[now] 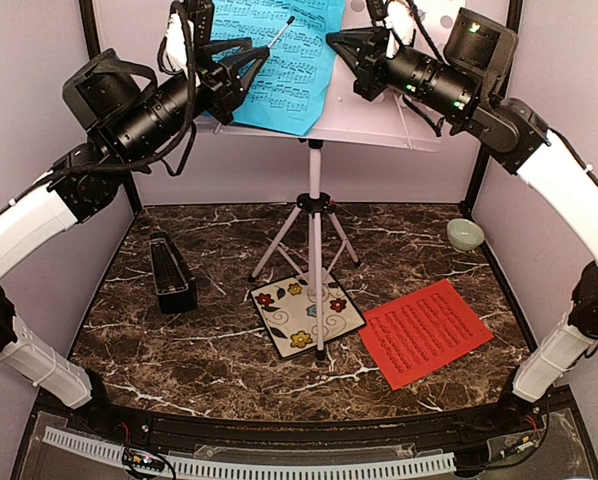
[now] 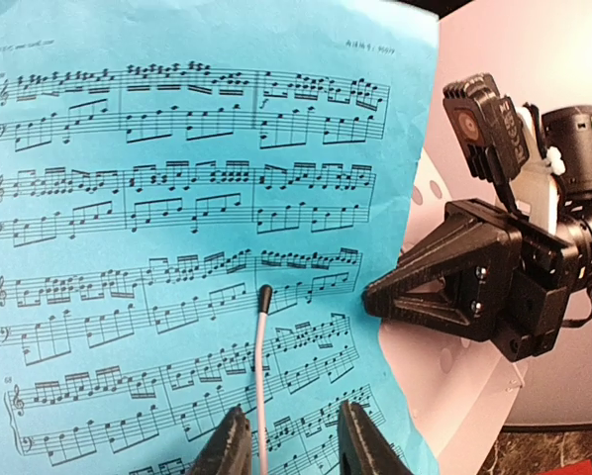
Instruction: Set up the instrument practice props
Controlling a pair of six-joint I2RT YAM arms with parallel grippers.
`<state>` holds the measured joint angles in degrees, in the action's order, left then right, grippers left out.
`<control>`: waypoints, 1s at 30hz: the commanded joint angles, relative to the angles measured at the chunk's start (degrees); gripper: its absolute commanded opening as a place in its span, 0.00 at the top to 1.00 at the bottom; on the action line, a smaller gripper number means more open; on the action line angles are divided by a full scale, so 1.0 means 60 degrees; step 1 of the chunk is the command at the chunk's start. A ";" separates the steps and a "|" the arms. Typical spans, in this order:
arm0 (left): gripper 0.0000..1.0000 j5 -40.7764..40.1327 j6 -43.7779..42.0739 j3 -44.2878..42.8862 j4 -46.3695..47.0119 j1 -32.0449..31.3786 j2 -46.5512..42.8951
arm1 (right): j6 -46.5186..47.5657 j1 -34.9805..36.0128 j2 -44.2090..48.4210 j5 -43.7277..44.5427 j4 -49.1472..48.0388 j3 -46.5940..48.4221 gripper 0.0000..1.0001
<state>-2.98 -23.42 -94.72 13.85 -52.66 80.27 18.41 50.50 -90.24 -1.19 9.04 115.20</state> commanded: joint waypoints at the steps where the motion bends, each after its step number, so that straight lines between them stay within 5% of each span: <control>1: 0.66 0.0070 0.0254 0.0133 0.0493 -0.0026 -0.0579 | 0.0105 -0.0030 -0.0041 0.0226 -0.0443 0.0290 1.00; 3: 0.62 0.0123 0.0334 0.0158 0.0402 -0.0035 -0.0629 | 0.0108 -0.0036 -0.0023 0.0282 -0.0540 0.0262 0.98; 15: 0.35 -0.0925 0.1064 0.1209 -0.0786 -0.0026 -0.1602 | -0.0119 -0.0037 0.0596 0.0495 -0.0968 -0.0025 0.45; 30: 0.27 -0.0761 0.2265 0.3002 -0.3478 -0.0048 -0.3403 | -0.0905 -0.0033 0.2021 0.0288 0.0380 -0.1351 0.20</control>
<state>-8.38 -11.86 -80.05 -0.51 -52.69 61.93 15.22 50.50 -81.30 1.10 7.90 109.97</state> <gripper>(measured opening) 0.724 0.776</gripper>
